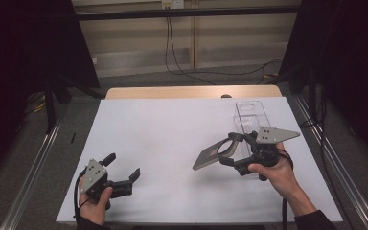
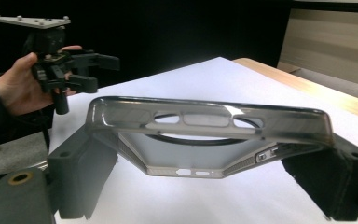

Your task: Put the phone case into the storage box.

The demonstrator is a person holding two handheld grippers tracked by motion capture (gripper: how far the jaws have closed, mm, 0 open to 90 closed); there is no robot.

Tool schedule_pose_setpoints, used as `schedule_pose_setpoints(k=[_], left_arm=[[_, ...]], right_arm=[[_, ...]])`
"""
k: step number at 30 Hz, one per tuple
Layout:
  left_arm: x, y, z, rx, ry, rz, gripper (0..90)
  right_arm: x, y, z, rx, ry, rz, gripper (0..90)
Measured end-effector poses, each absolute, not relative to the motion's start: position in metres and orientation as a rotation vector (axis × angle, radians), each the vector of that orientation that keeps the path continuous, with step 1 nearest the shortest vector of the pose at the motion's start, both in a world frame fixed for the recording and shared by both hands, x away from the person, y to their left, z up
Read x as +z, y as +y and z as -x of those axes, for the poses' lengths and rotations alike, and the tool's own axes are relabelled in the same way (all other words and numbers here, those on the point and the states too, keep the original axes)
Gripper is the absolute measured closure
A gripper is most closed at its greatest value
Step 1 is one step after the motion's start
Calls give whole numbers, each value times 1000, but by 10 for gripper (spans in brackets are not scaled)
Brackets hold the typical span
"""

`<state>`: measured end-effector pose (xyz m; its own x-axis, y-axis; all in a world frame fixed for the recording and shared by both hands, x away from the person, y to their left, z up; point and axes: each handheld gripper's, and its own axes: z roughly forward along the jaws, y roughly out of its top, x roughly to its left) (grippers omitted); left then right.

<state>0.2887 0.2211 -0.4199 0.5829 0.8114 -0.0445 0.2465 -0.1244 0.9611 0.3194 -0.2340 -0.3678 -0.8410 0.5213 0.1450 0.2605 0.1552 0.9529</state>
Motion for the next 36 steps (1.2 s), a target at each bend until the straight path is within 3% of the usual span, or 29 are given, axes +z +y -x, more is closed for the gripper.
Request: schedule_pose_setpoints(k=[36], left_arm=[[-425, 239, -278, 636, 896, -1588, 29]], right_arm=[[-330, -296, -359, 1634, 1961, -1047, 120]])
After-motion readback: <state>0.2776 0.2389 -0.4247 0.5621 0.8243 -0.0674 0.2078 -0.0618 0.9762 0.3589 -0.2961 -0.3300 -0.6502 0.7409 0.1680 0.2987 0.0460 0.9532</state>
